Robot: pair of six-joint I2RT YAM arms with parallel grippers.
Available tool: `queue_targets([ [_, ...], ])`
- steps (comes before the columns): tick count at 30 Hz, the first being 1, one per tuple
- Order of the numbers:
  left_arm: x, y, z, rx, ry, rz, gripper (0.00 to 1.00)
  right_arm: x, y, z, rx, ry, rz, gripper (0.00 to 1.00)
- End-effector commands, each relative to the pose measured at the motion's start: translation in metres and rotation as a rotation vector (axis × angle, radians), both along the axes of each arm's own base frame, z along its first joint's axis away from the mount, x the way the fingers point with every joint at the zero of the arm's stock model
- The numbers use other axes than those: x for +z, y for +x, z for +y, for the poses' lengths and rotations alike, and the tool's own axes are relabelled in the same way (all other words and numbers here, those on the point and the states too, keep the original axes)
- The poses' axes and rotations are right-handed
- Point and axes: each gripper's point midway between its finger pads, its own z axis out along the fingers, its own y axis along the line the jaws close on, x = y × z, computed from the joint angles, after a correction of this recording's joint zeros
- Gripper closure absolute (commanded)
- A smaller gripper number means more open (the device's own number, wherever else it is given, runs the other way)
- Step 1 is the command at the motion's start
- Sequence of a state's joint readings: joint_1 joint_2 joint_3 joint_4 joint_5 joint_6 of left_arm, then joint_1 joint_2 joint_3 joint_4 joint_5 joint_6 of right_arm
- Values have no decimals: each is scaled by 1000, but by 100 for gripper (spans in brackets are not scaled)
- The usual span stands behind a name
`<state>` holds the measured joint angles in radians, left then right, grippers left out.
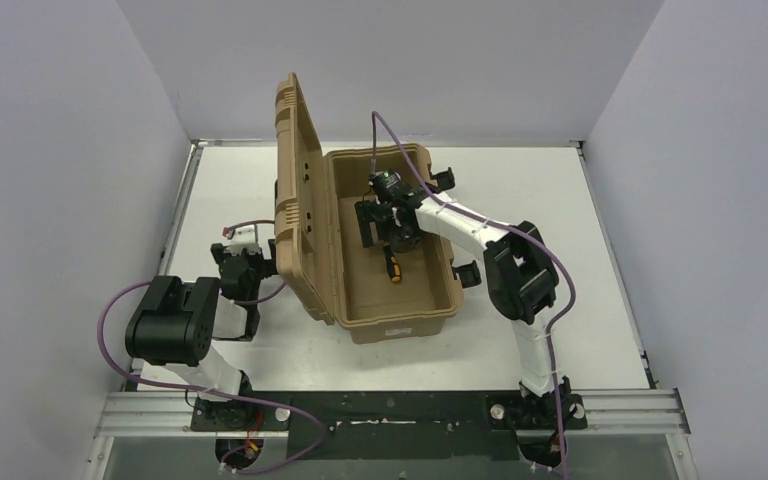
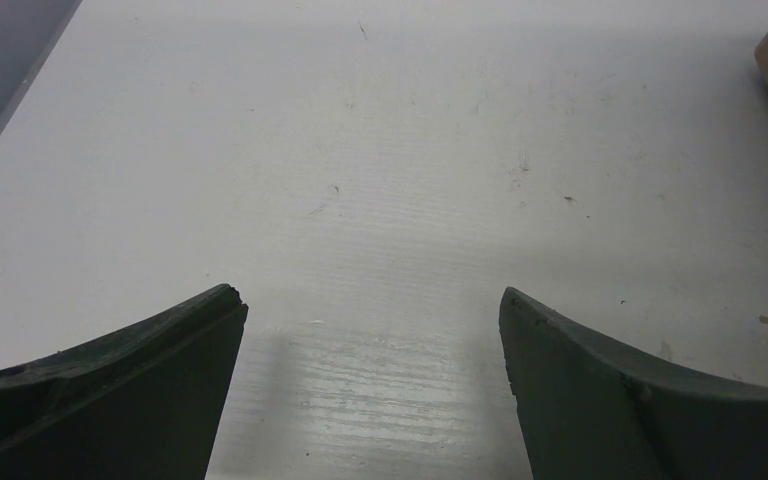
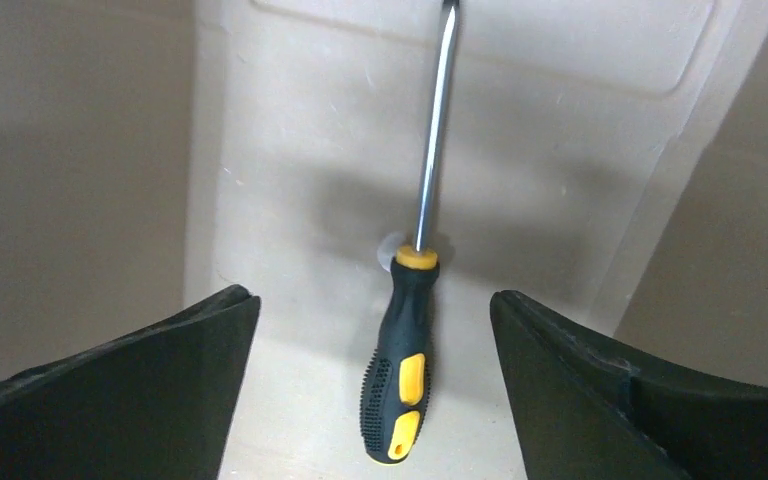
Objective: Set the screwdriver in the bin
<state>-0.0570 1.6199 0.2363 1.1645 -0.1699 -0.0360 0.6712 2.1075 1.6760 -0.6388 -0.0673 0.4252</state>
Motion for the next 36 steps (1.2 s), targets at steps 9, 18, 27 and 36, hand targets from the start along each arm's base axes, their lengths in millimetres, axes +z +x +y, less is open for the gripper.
queue_targets([
  [9, 20, 10, -2, -12, 3, -75, 3, 186, 37, -8, 130, 114, -408, 0],
  [18, 20, 10, -2, -12, 3, -74, 3, 242, 67, -143, -173, 111, -616, 0],
  [27, 20, 10, -2, -11, 3, -74, 3, 171, 55, -295, -524, 44, -614, 0],
  [36, 19, 10, -2, -11, 3, -74, 3, 97, 20, -324, -518, -25, -681, 0],
])
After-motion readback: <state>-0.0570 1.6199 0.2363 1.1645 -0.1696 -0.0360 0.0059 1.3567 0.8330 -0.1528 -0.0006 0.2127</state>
